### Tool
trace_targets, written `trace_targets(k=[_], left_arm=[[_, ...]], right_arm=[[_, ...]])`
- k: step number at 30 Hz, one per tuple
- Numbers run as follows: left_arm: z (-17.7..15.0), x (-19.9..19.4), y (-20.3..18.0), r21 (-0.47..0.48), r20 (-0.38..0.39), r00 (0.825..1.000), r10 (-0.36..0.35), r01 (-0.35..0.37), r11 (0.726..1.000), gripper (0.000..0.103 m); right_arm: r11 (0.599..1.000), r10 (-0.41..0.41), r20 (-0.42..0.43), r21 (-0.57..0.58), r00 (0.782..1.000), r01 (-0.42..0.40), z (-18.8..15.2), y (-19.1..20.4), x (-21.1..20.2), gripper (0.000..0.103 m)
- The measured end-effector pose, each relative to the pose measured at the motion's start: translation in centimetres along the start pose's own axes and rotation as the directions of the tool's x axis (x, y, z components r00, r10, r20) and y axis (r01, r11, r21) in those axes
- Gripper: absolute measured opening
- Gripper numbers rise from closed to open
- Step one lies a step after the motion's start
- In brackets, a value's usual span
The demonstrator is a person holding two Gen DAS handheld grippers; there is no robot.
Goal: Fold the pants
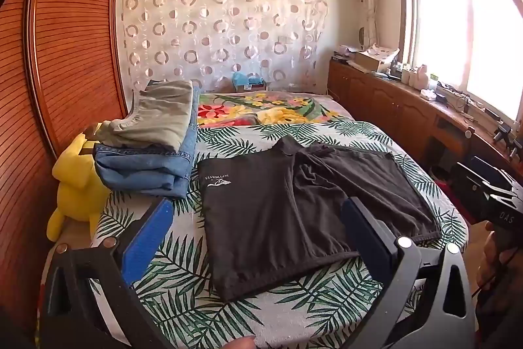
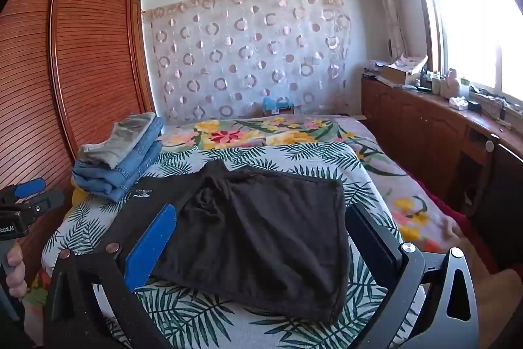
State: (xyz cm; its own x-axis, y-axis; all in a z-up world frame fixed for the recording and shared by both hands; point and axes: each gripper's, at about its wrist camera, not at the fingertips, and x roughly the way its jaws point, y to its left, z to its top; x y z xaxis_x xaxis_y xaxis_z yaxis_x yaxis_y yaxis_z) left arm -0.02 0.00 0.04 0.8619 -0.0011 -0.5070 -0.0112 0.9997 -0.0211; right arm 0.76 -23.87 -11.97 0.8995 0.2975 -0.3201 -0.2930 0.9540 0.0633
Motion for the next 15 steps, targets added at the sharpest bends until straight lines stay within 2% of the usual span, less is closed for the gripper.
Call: trace_targets(k=[3,15], left_arm=[[-0.02,-0.18,0.04,-0.006,0.011,1.000,-0.001,0.001,1.000,0.103],[0.36,-0.79,0.19,-0.011,0.018,1.000,-0.002,0.002,1.000,0.103]], right_arm=[[1.000,0.008,0.021,0.004,1.000,-0.008,-0.05,0.03,-0.06,0.103],[1.000,0.014,0.019,-0.019,1.000,-0.013,0.03,0.16,-0.27,0.103]])
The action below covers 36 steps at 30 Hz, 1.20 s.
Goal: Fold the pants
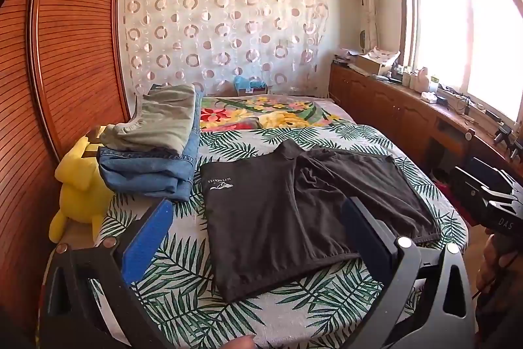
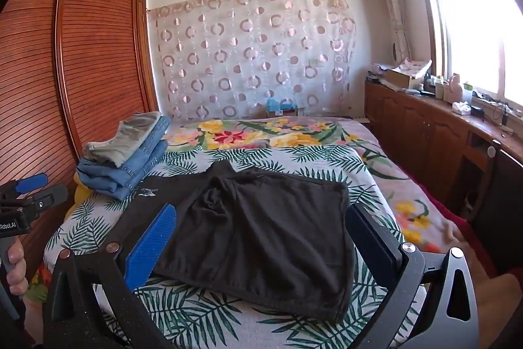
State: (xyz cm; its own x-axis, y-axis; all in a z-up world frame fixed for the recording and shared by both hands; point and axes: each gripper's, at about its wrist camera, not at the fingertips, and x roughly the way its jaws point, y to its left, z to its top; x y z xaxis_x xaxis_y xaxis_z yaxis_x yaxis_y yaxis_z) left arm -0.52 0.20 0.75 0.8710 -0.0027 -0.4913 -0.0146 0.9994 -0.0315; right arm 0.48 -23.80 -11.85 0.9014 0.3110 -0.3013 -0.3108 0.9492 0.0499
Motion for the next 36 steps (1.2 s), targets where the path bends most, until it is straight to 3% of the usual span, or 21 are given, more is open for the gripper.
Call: trace_targets(k=[36], left_arm=[[-0.46,0.06,0.03,0.000,0.003,1.000,-0.001,0.001,1.000,0.103]], right_arm=[[1.000,0.002,-0.007,-0.010,1.000,-0.002,-0.10,0.46,0.14,0.103]])
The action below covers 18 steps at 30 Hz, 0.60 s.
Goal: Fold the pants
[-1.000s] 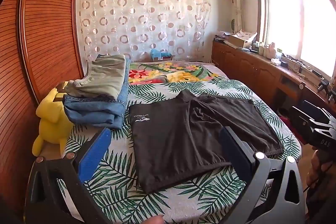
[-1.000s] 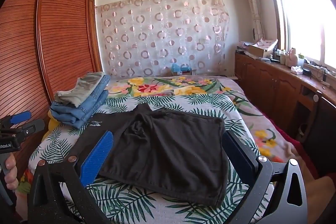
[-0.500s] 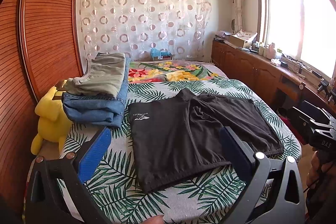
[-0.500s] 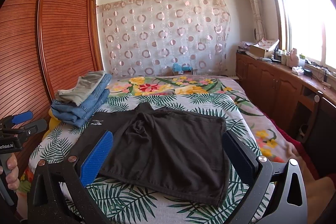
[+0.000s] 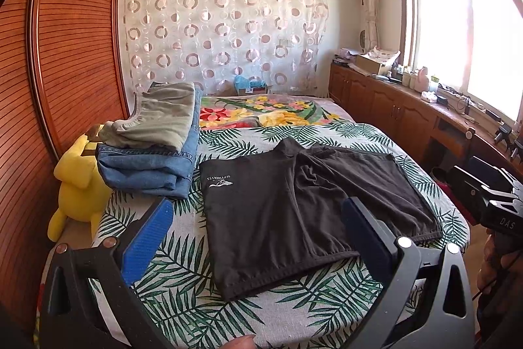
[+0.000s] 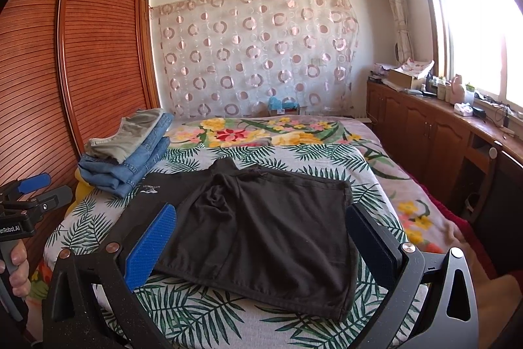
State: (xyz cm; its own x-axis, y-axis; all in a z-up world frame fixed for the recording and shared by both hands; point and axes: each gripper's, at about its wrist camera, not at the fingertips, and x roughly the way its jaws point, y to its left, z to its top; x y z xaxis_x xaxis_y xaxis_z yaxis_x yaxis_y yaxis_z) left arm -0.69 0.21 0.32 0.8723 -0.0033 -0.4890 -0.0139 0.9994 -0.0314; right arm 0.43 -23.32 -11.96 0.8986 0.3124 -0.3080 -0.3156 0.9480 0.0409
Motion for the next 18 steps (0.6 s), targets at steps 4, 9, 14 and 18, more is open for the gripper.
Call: trace_targets(k=[4,9,14,18], left_arm=[[0.01,0.00,-0.01,0.000,0.000,1.000,0.000,0.000,1.000,0.103],[0.03,0.01,-0.03,0.001,0.000,1.000,0.001,-0.001,1.000,0.103],[0.01,-0.03,-0.04,0.001,0.000,1.000,0.001,-0.001,1.000,0.103],[0.00,-0.02,-0.06,0.001,0.000,1.000,0.001,-0.001,1.000,0.103]], right_arm=[[1.000,0.002,-0.004,0.001,1.000,-0.002,-0.02,0.06,-0.04,0.103],[1.000,0.003,-0.004,0.001,1.000,-0.003,-0.02,0.02,-0.07,0.103],[1.000,0.005,-0.004,0.001,1.000,-0.005,-0.02,0.08,-0.10,0.103],[1.000,0.007,-0.004,0.000,1.000,-0.007,-0.01,0.10,-0.10,0.103]])
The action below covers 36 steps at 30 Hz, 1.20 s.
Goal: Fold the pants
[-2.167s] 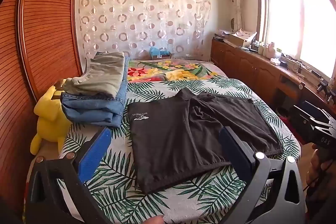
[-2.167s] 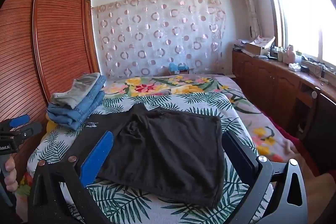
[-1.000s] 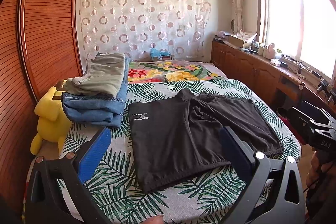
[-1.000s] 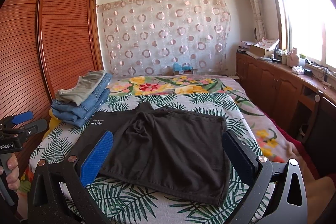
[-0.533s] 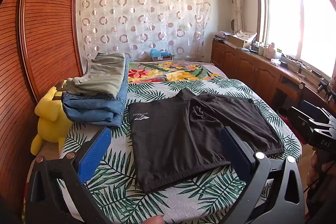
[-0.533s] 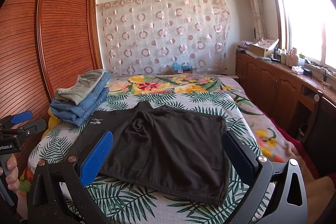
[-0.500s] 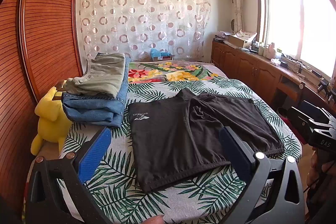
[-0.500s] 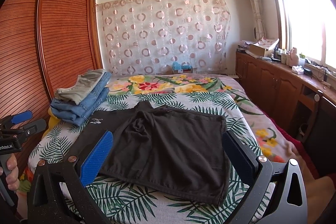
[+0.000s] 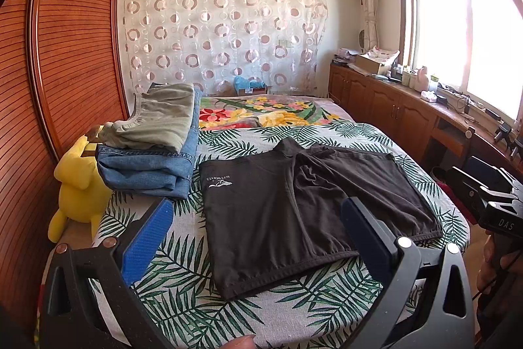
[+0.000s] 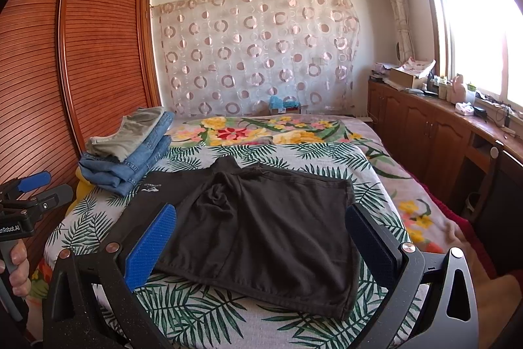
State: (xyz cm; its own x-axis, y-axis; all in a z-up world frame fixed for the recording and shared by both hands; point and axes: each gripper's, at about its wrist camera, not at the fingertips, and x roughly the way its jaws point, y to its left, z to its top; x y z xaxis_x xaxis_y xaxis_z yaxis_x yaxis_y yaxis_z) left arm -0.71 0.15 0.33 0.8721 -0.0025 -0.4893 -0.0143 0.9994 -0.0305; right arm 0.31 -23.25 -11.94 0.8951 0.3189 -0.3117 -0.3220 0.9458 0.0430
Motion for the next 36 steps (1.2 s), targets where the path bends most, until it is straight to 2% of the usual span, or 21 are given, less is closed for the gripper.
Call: trace_targets(k=[28,36], left_arm=[[-0.1,0.0,0.0,0.002,0.001,1.000,0.000,0.000,1.000,0.103],[-1.2,1.8,0.7,-0.005,-0.053,0.999,0.002,-0.003,1.000,0.103]], right_arm=[[1.000,0.003,0.004,-0.002,1.000,-0.003,0.1,0.0,0.1,0.103],[1.000,0.005,-0.029,0.004,1.000,-0.005,-0.4,-0.4,1.1,0.103]])
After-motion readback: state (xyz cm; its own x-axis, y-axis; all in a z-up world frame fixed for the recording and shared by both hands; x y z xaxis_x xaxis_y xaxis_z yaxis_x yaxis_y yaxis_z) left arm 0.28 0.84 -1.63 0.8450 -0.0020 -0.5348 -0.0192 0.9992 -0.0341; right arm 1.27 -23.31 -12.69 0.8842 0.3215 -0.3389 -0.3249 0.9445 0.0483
